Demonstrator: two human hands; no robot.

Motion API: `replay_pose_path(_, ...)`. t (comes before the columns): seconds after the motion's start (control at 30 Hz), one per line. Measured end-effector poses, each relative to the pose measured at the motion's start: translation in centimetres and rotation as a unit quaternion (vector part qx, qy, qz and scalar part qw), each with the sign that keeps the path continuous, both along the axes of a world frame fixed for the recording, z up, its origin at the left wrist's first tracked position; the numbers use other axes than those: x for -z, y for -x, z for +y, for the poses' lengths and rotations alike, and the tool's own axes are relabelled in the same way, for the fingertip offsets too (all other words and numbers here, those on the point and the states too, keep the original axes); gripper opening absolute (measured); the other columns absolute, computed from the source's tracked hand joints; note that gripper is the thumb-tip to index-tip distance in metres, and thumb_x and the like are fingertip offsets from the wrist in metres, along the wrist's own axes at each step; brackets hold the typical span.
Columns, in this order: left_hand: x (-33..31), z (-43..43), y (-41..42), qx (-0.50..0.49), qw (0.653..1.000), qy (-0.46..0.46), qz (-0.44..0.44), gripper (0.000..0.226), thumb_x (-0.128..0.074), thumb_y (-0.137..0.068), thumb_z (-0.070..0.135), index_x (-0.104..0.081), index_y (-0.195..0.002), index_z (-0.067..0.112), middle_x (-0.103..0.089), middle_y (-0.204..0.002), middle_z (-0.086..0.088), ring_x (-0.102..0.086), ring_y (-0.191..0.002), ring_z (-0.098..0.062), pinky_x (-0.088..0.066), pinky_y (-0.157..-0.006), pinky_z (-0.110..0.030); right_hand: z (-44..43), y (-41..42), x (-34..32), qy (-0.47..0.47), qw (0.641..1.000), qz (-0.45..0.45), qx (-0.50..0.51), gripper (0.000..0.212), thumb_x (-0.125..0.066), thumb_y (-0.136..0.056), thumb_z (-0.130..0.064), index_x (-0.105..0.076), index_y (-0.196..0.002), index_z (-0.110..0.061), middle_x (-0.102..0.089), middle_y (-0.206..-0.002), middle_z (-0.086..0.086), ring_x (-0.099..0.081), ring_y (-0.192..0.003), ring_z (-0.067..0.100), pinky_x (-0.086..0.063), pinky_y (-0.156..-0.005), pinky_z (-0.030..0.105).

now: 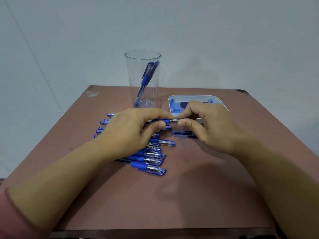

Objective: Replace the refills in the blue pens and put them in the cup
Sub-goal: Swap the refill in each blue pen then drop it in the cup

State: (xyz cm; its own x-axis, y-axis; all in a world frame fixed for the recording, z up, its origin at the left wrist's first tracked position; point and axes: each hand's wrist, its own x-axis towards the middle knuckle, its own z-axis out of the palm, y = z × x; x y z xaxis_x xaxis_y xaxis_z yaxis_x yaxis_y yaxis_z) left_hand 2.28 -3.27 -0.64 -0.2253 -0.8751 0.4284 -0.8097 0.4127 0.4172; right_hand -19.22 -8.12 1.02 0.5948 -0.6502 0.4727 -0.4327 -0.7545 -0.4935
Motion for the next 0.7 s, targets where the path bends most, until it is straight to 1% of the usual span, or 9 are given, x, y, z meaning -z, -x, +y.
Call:
replay_pose_path(0.07, -0.2, 0.1, 0.1, 0.001, 1.0, -0.007, 0.005, 0.027, -0.046, -0.095, 0.048, -0.057, -0.117, 0.057, -0.064, -0.072, 0.019, -0.054, -0.06, -0.011, -0.047, -0.058, -0.031, -0.1, 0.2, 0.0, 0.018, 1.0, 0.002, 0.0, 0.003, -0.064, -0.087, -0.024, -0.065, -0.086, -0.026, -0.067, -0.078, -0.012, -0.061, -0.076, 0.007, -0.045, -0.065, 0.014)
replay_pose_path(0.1, -0.2, 0.1, -0.1, 0.001, 1.0, -0.012, 0.006, 0.027, -0.047, -0.095, 0.045, -0.057, -0.117, 0.058, -0.064, -0.071, 0.019, -0.054, -0.06, -0.012, -0.047, -0.057, -0.031, -0.2, 0.5, -0.1, 0.031, 0.999, 0.0, 0.009, 0.005, -0.063, -0.087, -0.024, -0.067, -0.087, -0.021, -0.069, -0.08, -0.01, -0.061, -0.077, 0.008, -0.045, -0.066, 0.014)
replay_pose_path(0.2, -0.2, 0.0, -1.4, -0.006, 0.999, -0.023, 0.023, 0.03, -0.046, -0.097, 0.045, -0.051, -0.118, 0.065, -0.07, -0.084, 0.016, -0.064, -0.073, -0.011, -0.054, -0.068, -0.038, -0.6, 1.8, -0.8, 0.056, 0.998, -0.004, 0.04, 0.004, -0.068, -0.086, -0.012, -0.071, -0.086, -0.009, -0.071, -0.083, -0.003, -0.059, -0.084, 0.008, -0.042, -0.07, 0.008)
replay_pose_path(0.27, 0.1, -0.3, -2.1, -0.022, 0.999, -0.018, 0.024, 0.029, -0.05, -0.096, 0.046, -0.05, -0.117, 0.066, -0.071, -0.093, 0.02, -0.065, -0.082, -0.006, -0.055, -0.073, -0.038, -0.7, 2.0, -1.0, 0.006, 0.999, 0.015, 0.044, 0.005, -0.071, -0.086, -0.013, -0.07, -0.083, -0.016, -0.07, -0.081, -0.01, -0.061, -0.082, 0.005, -0.043, -0.07, 0.007)
replay_pose_path(0.33, 0.2, -0.5, -2.1, -0.035, 0.999, -0.011, 0.02, 0.028, -0.057, -0.091, 0.046, -0.056, -0.114, 0.063, -0.07, -0.102, 0.025, -0.065, -0.088, -0.003, -0.055, -0.076, -0.038, -0.6, 1.9, -0.9, -0.065, 0.996, 0.052, 0.039, 0.009, -0.072, -0.084, -0.024, -0.068, -0.079, -0.029, -0.069, -0.076, -0.014, -0.064, -0.076, 0.003, -0.048, -0.068, 0.012)
replay_pose_path(0.43, 0.4, -0.6, -1.8, -0.049, 0.998, 0.004, 0.024, 0.025, -0.067, -0.083, 0.048, -0.069, -0.107, 0.051, -0.071, -0.097, 0.024, -0.066, -0.083, -0.004, -0.055, -0.072, -0.038, -0.4, 2.3, -1.2, -0.134, 0.989, 0.06, 0.015, 0.008, -0.077, -0.078, -0.026, -0.07, -0.077, -0.027, -0.069, -0.07, -0.011, -0.062, -0.063, 0.002, -0.048, -0.06, 0.019)
replay_pose_path(0.5, 0.4, -0.5, -1.8, -0.057, 0.998, 0.021, 0.016, 0.025, -0.07, -0.079, 0.047, -0.072, -0.104, 0.045, -0.073, -0.092, 0.021, -0.066, -0.078, -0.006, -0.055, -0.069, -0.037, -0.2, 2.7, -1.6, -0.172, 0.982, 0.079, -0.007, 0.01, -0.081, -0.074, -0.026, -0.071, -0.075, -0.027, -0.066, -0.066, -0.003, -0.057, -0.058, 0.01, -0.044, -0.056, 0.025)
replay_pose_path(0.6, 0.2, -0.3, -2.0, -0.044, 0.998, 0.036, 0.01, 0.026, -0.069, -0.08, 0.048, -0.072, -0.105, 0.042, -0.073, -0.094, 0.02, -0.067, -0.078, -0.005, -0.056, -0.069, -0.036, 0.1, 2.5, -1.5, -0.191, 0.97, 0.147, -0.033, 0.015, -0.083, -0.072, -0.027, -0.07, -0.076, -0.031, -0.062, -0.067, 0.002, -0.053, -0.058, 0.013, -0.043, -0.056, 0.027)
replay_pose_path(0.7, 0.0, -0.3, -2.2, -0.019, 0.999, 0.038, 0.012, 0.025, -0.069, -0.084, 0.043, -0.072, -0.109, 0.041, -0.072, -0.098, 0.023, -0.067, -0.084, 0.001, -0.056, -0.072, -0.032, 0.2, 2.1, -1.0, -0.175, 0.964, 0.199, -0.026, 0.016, -0.083, -0.071, -0.031, -0.068, -0.076, -0.031, -0.06, -0.066, -0.01, -0.053, -0.06, 0.004, -0.043, -0.055, 0.019)
